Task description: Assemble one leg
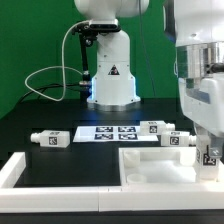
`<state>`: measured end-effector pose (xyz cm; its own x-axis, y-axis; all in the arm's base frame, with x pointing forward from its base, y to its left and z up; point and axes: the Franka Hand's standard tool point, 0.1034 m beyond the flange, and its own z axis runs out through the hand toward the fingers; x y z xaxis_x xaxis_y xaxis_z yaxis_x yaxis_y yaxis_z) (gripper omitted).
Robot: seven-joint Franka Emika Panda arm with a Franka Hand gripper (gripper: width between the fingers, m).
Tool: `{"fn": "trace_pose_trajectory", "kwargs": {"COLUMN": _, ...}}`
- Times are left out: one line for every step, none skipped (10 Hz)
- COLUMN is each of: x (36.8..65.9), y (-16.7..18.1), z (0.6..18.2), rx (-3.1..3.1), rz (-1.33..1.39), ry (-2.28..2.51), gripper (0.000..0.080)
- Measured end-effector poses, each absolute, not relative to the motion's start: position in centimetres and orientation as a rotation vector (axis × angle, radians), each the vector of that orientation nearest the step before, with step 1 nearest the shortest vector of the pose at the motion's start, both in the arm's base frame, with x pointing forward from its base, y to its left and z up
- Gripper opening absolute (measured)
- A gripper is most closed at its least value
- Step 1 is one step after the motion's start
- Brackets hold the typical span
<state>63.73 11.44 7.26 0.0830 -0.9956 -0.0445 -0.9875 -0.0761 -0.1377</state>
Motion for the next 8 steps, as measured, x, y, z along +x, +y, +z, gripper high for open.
{"fn": "trace_pose_trajectory", "kwargs": {"x": 63.7, "y": 11.6, "z": 7.4, "rx": -2.466, "rz": -0.131, "ry": 1.767, "gripper": 0.0577}}
{"fn": "trace_pose_trajectory", "kwargs": {"x": 63.5, "y": 12.2, "z": 7.2, "rx": -2.657, "rz": -0.149, "ry": 1.518, "gripper": 0.0577}}
{"fn": "trace_pose_trajectory", "kwargs": {"x": 63.1, "y": 12.7, "z": 7.1, "rx": -2.784, "rz": -0.139, "ry": 1.327, "gripper": 0.0637}}
{"fn": "trace_pose_trajectory", "kwargs": {"x": 63.3, "y": 12.5, "z": 7.1, "rx": -2.774, "rz": -0.145, "ry": 1.338, "gripper": 0.0646}}
{"fn": "trace_pose_trajectory", "kwargs": {"x": 63.3, "y": 12.2, "z": 7.1, "rx": -2.838, "rz": -0.153, "ry": 1.219, "gripper": 0.0646}}
{"fn": "trace_pose_trajectory", "kwargs": {"x": 63.3, "y": 12.2, "z": 7.1, "rx": -2.885, "rz": -0.155, "ry": 1.114, "gripper": 0.0646}}
{"fn": "trace_pose_trajectory", "kwargs": {"x": 63.5, "y": 12.0, "z": 7.2, "rx": -2.948, "rz": -0.162, "ry": 0.958, "gripper": 0.0648}}
{"fn": "trace_pose_trajectory", "kwargs": {"x": 64.3, "y": 11.3, "z": 7.7, "rx": -3.060, "rz": -0.177, "ry": 0.577, "gripper": 0.0648}}
